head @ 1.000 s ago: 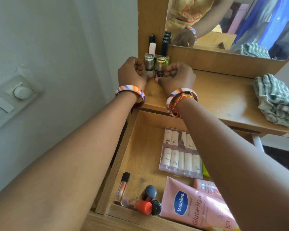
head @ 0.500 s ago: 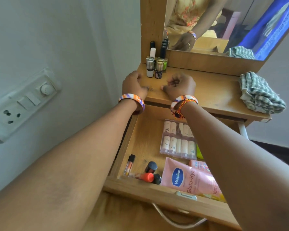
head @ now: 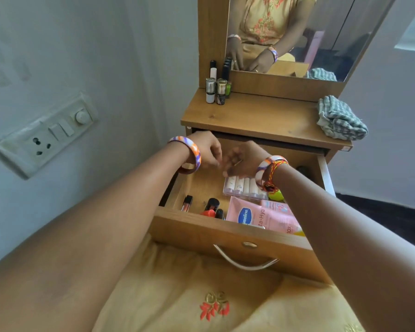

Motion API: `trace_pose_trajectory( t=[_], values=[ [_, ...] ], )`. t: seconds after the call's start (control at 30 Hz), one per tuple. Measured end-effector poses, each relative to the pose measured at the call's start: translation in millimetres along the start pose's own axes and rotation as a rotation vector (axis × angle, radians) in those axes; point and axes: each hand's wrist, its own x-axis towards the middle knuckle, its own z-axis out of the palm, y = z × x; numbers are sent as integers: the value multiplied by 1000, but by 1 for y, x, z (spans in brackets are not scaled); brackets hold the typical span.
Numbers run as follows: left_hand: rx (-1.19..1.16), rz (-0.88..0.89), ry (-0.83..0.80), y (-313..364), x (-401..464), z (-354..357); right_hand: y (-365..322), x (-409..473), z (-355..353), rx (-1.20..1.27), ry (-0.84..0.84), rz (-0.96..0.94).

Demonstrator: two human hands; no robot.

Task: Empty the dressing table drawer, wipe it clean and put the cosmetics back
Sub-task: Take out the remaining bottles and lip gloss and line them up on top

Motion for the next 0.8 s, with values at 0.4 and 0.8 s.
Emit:
trace_pose_trajectory(
  t=[0.4, 0.8],
  values=[
    [731, -107, -346, 16, -36, 43, -15, -27, 24, -161, -502, 13],
    [497, -156, -462, 9, -25, 31, 4, -25, 31, 74, -487, 18]
  ],
)
